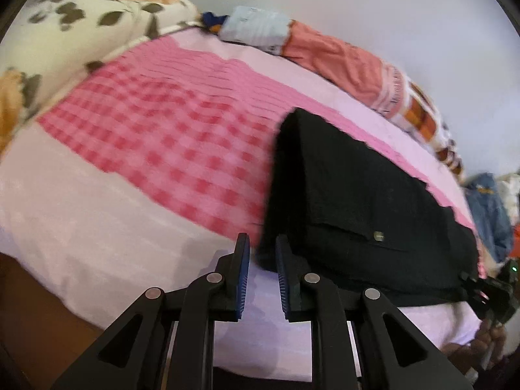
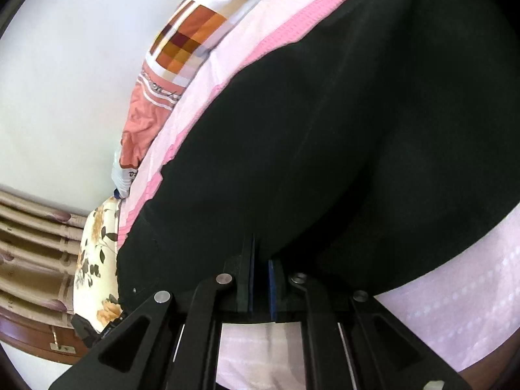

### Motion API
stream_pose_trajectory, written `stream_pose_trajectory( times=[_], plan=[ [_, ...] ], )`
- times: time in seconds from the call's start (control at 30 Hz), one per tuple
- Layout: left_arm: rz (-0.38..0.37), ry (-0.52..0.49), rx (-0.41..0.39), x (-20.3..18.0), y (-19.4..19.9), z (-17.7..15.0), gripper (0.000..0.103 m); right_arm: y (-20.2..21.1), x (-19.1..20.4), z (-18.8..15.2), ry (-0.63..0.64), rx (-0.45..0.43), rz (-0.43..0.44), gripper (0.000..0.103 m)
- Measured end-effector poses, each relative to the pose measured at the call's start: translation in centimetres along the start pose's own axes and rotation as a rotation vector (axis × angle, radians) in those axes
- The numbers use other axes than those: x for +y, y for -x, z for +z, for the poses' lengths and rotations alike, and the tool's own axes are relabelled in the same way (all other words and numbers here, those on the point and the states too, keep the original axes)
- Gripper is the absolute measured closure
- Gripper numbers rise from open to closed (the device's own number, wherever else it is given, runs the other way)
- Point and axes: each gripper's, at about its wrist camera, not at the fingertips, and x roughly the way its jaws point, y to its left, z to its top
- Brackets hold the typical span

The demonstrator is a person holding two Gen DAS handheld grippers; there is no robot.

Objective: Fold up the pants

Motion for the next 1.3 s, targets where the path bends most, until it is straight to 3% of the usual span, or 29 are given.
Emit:
stream_pose_trajectory(
  times=[0.1,0.17,0.27,0.33,0.43,0.6,0.73,0.9,1.0,1.07,1.1,1.17,1.3],
  plan=[
    [0.095,0.030,-0.097,0.8,2.6,0.3,0.084,0.0,-1.5,-0.3,-0.054,0.002,0.042,0.096],
    [0.083,-0.012,-0.122,-0.5,3.8,0.7,0.078,0.2,-2.1,-0.4,-0.069,-0.006,0.122,0.096],
    [0.005,-0.096,-0.111,-4.2,4.2,1.4,0.058,0.8,-4.2,0.4,-0.154,-0.047,0.209,0.090],
    [-0.081,-0.157,-0.063,-7.7,3.5,1.3,0.033,1.2,-5.6,1.1,-0.198,-0.069,0.248,0.090],
    [-0.170,-0.223,0.003,-12.9,1.4,0.5,0.032,2.7,-7.9,2.8,-0.259,-0.149,0.317,0.084],
    [-0.185,-0.334,0.072,-19.0,-2.6,-1.9,0.032,4.6,-10.3,6.7,-0.265,-0.237,0.315,0.079],
    [-0.176,-0.341,0.140,-20.1,-5.4,-3.0,0.032,5.6,-12.5,10.0,-0.332,-0.302,0.333,0.079],
    [-0.146,-0.350,0.142,-20.7,-6.4,-4.3,0.029,6.4,-15.5,12.7,-0.475,-0.348,0.503,0.074],
    [-0.117,-0.386,0.148,-21.3,-6.7,-4.5,0.026,8.9,-15.5,13.5,-0.442,-0.437,0.545,0.074],
    [-0.109,-0.400,0.153,-21.2,-6.5,-4.6,0.023,11.4,-16.0,13.5,-0.424,-0.538,0.536,0.072],
    [-0.107,-0.404,0.153,-21.3,-6.5,-4.6,0.021,12.0,-16.3,13.6,-0.426,-0.552,0.513,0.065],
    [-0.100,-0.411,0.152,-21.6,-6.7,-4.7,0.018,12.8,-17.2,14.0,-0.429,-0.536,0.482,0.063],
    [-0.087,-0.428,0.159,-22.2,-7.0,-4.8,0.010,13.2,-18.3,13.6,-0.439,-0.481,0.337,0.063]
  ],
)
